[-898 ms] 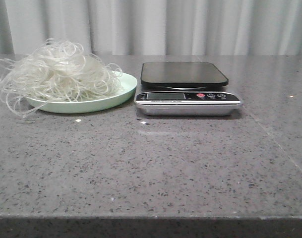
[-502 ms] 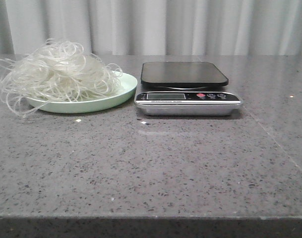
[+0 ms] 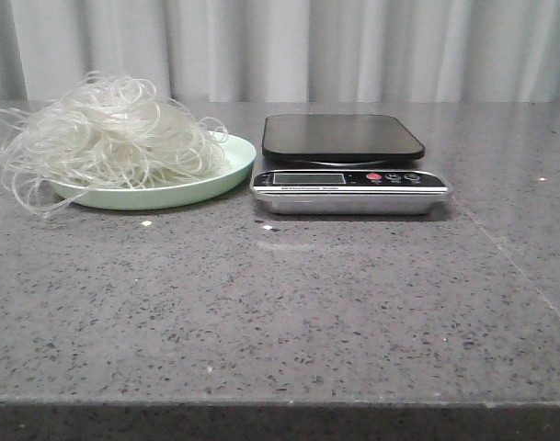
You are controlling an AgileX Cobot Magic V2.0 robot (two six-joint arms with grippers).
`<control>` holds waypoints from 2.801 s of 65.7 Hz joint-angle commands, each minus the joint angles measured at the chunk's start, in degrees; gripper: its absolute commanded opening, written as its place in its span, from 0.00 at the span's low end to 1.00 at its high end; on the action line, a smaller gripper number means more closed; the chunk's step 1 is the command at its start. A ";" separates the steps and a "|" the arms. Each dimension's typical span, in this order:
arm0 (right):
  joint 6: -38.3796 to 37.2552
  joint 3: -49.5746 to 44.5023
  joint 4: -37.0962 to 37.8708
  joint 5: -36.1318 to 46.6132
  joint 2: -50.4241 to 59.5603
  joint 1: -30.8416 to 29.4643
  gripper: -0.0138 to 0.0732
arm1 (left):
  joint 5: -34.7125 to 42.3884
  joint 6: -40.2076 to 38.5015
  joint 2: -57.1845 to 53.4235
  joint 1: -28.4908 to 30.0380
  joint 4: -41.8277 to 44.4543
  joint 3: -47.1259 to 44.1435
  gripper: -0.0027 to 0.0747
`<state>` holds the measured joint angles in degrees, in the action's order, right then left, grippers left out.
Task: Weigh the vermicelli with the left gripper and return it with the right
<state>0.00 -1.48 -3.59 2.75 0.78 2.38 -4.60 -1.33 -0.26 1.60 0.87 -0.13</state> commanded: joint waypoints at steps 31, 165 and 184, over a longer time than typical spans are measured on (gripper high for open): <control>0.00 0.35 0.34 4.69 0.74 -0.30 0.34 | 10.15 -0.55 9.44 -0.47 -3.75 22.48 0.20; 0.00 0.35 0.34 4.68 0.79 -0.30 0.34 | -27.05 -1.99 89.80 -24.92 -4.49 69.96 0.77; 0.00 0.35 0.34 4.68 0.79 -0.30 0.34 | -32.77 -1.48 92.68 -24.92 -4.49 74.21 0.18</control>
<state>-0.30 -1.48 -3.49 2.75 0.78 2.38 -35.33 -2.86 93.51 -23.00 -3.15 70.52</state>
